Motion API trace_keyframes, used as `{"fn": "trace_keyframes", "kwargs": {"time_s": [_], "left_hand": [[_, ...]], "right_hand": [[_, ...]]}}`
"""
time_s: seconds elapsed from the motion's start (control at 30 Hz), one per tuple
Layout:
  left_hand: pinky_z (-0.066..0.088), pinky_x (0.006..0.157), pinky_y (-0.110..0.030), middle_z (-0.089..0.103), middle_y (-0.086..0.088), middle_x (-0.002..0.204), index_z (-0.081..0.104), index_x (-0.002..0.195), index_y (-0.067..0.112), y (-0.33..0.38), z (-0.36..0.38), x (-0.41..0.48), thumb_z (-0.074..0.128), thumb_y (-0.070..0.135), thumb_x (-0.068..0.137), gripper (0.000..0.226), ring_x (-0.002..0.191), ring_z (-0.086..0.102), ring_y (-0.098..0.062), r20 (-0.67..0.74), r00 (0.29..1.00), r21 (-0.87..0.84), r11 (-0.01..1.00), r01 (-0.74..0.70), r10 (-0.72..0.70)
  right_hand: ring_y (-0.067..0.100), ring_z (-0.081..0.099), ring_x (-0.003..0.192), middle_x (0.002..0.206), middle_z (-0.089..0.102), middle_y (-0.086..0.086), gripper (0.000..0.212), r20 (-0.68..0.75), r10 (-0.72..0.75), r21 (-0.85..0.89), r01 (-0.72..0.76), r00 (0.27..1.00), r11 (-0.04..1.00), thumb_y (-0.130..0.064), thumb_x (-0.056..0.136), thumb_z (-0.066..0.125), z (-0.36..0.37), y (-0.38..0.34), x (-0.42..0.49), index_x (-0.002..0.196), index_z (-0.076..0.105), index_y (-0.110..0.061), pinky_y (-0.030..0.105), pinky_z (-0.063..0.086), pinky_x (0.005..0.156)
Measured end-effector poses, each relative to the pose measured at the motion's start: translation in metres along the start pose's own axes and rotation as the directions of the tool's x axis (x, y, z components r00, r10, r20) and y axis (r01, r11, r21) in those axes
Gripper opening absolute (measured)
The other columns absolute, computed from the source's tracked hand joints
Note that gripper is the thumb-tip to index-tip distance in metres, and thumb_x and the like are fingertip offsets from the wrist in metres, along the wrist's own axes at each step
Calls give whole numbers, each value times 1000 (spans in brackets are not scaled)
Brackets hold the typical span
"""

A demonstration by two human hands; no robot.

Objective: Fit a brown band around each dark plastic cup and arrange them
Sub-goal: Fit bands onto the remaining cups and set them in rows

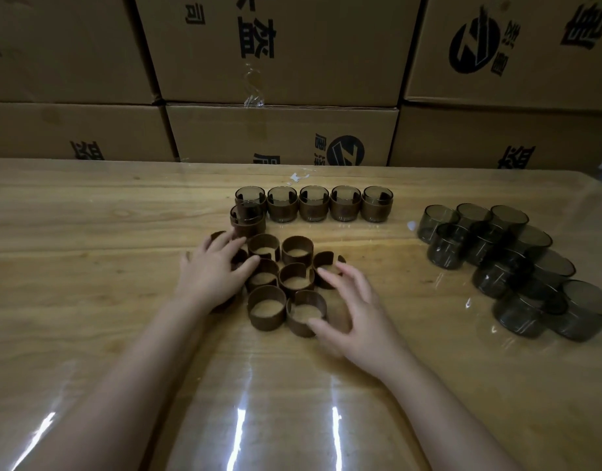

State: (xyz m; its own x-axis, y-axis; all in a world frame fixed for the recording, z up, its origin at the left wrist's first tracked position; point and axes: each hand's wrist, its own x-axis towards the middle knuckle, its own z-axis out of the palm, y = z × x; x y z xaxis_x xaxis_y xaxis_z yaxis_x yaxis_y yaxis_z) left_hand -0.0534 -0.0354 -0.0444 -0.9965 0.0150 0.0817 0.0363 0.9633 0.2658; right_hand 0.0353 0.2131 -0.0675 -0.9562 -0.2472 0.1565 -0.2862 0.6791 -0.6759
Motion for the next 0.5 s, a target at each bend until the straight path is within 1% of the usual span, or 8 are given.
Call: {"fn": "trace_keyframes", "kwargs": {"time_s": [0.07,0.13,0.23,0.3,0.4,0.5], "left_hand": [[19,115,-56,17,12,160,26,149,41,1,2,-2,30,70,90,66,148,13,-24,71,997,-17,1000,-11,12],[25,115,-54,21,11,160,26,149,42,10,4,-2,31,70,90,66,147,16,-26,99,994,-52,997,-49,54],[29,113,-50,21,10,159,27,149,41,22,9,-3,34,68,91,64,145,18,-27,95,993,-24,997,-67,69],[33,112,-47,22,10,159,27,149,40,26,12,-5,34,68,91,65,143,24,-26,77,993,-20,996,-93,94],[36,111,-44,23,10,159,23,150,39,33,16,-7,38,65,92,66,141,28,-24,50,990,-52,990,-128,131],[37,110,-43,24,7,158,22,151,36,41,17,-7,43,60,93,66,140,29,-24,7,988,-80,985,-154,155]], "right_hand": [[2,1,139,152,-11,-33,76,60,-26,-145,34,998,989,-71,78,53,1,0,0,142,12,-61,36,11,112],[9,0,145,155,-15,-28,75,70,7,-201,7,998,980,-68,82,53,1,-1,1,145,13,-58,38,9,116],[10,3,146,156,-9,-27,71,43,36,-155,-29,998,988,-64,85,54,1,-1,0,146,18,-53,38,15,116],[10,6,146,156,-4,-26,69,9,44,-125,-42,999,991,-60,86,57,0,0,-1,145,23,-51,36,16,116],[10,8,146,156,2,-24,66,-18,71,-94,-72,997,993,-55,87,58,-1,-1,-1,145,27,-47,36,20,117],[9,11,146,156,4,-23,64,-19,63,-84,-64,998,994,-52,88,57,-1,-1,-1,145,28,-46,35,23,117]]}}
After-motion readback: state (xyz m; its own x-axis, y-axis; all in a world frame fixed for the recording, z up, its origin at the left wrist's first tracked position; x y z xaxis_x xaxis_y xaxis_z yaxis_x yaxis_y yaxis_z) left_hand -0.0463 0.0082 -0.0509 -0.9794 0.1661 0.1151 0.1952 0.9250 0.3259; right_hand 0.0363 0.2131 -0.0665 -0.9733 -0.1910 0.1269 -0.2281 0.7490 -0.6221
